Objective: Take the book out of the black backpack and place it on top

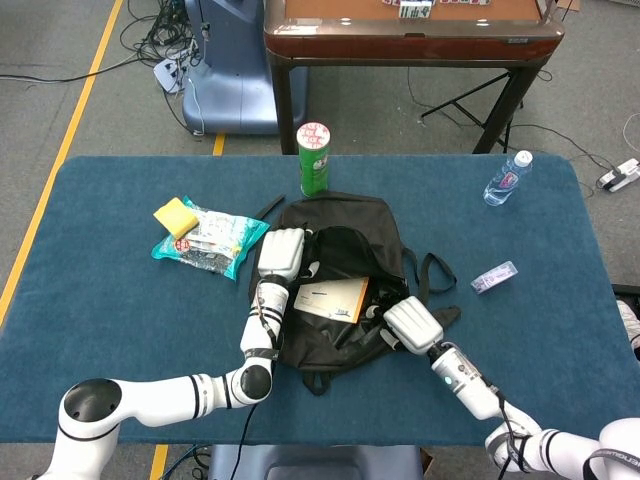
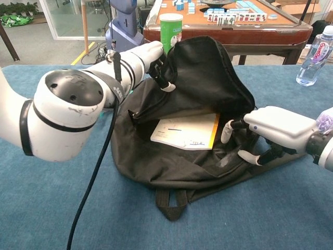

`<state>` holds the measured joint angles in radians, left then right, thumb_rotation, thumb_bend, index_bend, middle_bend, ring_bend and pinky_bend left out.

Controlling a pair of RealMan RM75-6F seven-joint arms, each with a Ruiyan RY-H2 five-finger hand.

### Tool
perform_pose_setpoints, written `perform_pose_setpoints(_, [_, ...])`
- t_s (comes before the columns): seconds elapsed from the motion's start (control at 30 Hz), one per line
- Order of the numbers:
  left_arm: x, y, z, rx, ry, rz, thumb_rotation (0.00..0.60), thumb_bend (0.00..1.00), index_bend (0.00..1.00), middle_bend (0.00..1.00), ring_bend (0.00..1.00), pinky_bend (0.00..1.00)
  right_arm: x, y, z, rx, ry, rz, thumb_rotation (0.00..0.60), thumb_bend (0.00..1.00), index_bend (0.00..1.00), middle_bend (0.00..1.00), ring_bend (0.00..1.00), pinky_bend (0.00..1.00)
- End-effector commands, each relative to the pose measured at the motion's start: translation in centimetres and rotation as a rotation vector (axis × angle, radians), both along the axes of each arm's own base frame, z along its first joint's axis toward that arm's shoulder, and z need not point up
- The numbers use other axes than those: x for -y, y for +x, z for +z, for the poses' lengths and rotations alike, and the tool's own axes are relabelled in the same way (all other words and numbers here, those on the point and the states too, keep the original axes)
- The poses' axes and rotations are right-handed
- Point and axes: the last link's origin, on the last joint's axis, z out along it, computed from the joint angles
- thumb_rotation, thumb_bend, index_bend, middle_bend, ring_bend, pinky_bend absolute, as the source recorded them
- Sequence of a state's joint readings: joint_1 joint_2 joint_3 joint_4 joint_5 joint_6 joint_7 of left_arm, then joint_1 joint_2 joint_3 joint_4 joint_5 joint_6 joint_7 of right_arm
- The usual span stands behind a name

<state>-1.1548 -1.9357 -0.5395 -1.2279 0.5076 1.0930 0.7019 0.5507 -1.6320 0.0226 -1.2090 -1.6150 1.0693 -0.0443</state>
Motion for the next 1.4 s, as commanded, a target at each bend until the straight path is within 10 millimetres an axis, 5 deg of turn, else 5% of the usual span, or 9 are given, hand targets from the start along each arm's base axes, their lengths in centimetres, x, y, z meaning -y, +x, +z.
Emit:
perform_pose_setpoints(0.03, [-0.1,-0.1,0.1,0.001,0.0,0.004,0.6,0.33,0.7,0.54,0.41,0.2,0.2,1.0,0.2,0.064,-0.002,0.001,0.6,0.25,0.34,0.3,0.25,0.34])
perform_pose_setpoints(0.37, [-0.2,-0.4,0.3,0.012,-0.003,0.031,0.6,0.33,0.7,0.54,0.41,0.2,1.6,3.7,-1.4,0.157,-0.026,0.008,0.6,0.25,0.34,0.31,0.25,0.34])
perform_pose_setpoints(1.4, [-0.6,-1.7,0.4,0.011,-0.001,0.054,0.6,0.33,0.69,0.54,0.41,0.2,3.9,4.0,-5.8,0.111,-0.033,-0.009,0.6,0.23,0.35,0.31,0.25,0.34])
